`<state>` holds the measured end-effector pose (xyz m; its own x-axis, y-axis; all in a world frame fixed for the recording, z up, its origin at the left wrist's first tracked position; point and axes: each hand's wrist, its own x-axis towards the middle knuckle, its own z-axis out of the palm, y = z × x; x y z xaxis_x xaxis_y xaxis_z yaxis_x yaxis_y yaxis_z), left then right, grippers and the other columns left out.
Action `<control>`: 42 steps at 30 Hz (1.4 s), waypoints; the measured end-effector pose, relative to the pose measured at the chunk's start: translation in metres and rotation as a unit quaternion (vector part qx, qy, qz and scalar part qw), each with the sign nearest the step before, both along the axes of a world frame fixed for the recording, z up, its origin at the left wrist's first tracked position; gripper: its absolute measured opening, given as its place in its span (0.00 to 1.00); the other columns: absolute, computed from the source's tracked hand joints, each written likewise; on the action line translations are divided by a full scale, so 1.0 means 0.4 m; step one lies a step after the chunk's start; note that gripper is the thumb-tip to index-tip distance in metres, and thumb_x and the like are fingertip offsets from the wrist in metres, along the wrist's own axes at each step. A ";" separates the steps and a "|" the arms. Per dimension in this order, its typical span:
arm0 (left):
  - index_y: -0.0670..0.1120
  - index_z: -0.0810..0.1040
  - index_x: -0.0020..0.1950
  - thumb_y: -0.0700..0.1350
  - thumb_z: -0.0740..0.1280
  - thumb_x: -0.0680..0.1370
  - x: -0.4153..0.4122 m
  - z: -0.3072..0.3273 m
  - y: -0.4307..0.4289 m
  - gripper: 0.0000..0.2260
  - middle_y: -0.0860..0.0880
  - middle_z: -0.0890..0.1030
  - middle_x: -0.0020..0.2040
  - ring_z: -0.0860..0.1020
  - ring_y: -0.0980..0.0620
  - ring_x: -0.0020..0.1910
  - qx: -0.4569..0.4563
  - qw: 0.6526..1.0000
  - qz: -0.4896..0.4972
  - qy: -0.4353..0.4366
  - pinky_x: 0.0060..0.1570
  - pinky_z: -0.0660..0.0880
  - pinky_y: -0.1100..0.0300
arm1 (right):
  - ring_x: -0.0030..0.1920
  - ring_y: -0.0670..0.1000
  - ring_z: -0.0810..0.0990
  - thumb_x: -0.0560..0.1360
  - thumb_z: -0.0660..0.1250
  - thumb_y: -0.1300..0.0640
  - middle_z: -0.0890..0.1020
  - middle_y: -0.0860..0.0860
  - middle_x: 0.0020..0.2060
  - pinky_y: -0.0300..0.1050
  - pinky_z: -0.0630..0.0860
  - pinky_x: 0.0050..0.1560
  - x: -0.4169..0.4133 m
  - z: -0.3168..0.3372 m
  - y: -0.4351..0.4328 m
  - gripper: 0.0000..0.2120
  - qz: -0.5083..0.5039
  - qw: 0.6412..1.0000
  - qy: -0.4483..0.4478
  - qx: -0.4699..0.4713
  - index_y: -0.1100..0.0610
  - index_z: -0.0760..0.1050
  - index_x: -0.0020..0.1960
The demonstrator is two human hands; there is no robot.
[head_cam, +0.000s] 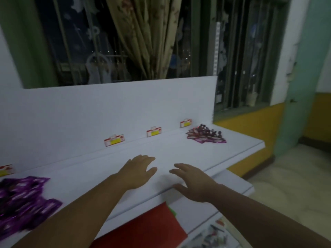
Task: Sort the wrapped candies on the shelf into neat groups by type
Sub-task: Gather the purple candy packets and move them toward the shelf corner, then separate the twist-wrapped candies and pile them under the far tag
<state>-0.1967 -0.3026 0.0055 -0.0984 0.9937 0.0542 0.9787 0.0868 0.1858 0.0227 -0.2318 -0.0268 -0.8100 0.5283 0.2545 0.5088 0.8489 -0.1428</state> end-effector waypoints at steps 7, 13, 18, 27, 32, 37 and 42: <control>0.56 0.58 0.74 0.61 0.54 0.78 0.147 -0.010 0.187 0.25 0.54 0.58 0.76 0.55 0.53 0.74 0.002 0.997 -0.069 -0.032 0.72 0.54 0.53 | 0.71 0.49 0.62 0.77 0.59 0.45 0.66 0.49 0.71 0.46 0.61 0.69 0.166 -0.007 0.162 0.22 -0.053 0.998 0.046 -0.001 0.49 0.65 0.70; 0.56 0.58 0.74 0.59 0.58 0.78 0.219 -0.064 0.448 0.25 0.55 0.59 0.75 0.56 0.54 0.73 0.020 0.990 -0.119 -0.068 0.70 0.55 0.55 | 0.67 0.46 0.66 0.76 0.61 0.46 0.70 0.46 0.67 0.39 0.61 0.65 0.238 -0.066 0.350 0.19 -0.121 0.988 0.090 -0.020 0.48 0.69 0.66; 0.55 0.60 0.73 0.54 0.61 0.77 0.220 -0.092 0.650 0.25 0.53 0.61 0.74 0.60 0.53 0.72 0.015 0.983 -0.131 -0.127 0.68 0.59 0.56 | 0.64 0.47 0.68 0.76 0.64 0.51 0.71 0.46 0.65 0.36 0.62 0.61 0.291 -0.049 0.536 0.18 -0.195 0.976 0.091 -0.030 0.50 0.70 0.65; 0.54 0.72 0.65 0.47 0.65 0.76 0.262 -0.125 0.867 0.17 0.57 0.74 0.60 0.71 0.60 0.53 0.091 0.972 -0.144 -0.159 0.47 0.63 0.72 | 0.62 0.49 0.70 0.75 0.64 0.53 0.73 0.48 0.62 0.37 0.64 0.58 0.345 -0.074 0.782 0.17 -0.187 0.981 0.054 -0.015 0.51 0.72 0.64; 0.53 0.75 0.62 0.44 0.66 0.76 0.265 -0.122 0.937 0.15 0.56 0.76 0.56 0.71 0.62 0.50 0.129 0.975 -0.096 -0.153 0.45 0.64 0.76 | 0.55 0.51 0.73 0.74 0.62 0.53 0.75 0.50 0.58 0.42 0.69 0.52 0.344 -0.090 0.904 0.18 -0.095 0.995 0.024 0.034 0.49 0.74 0.63; 0.52 0.74 0.63 0.43 0.65 0.76 0.283 -0.117 0.956 0.16 0.53 0.76 0.60 0.73 0.58 0.55 0.126 0.979 0.012 -0.158 0.55 0.70 0.63 | 0.48 0.52 0.77 0.73 0.66 0.48 0.79 0.51 0.51 0.44 0.75 0.45 0.330 -0.075 0.990 0.15 0.041 0.996 0.042 0.064 0.53 0.79 0.56; 0.53 0.70 0.68 0.44 0.65 0.77 0.305 -0.122 0.912 0.20 0.53 0.76 0.61 0.73 0.57 0.57 0.134 0.976 0.109 -0.135 0.55 0.66 0.66 | 0.45 0.50 0.79 0.74 0.63 0.51 0.81 0.48 0.50 0.42 0.76 0.42 0.321 -0.096 1.020 0.12 0.128 0.988 0.081 0.035 0.51 0.80 0.54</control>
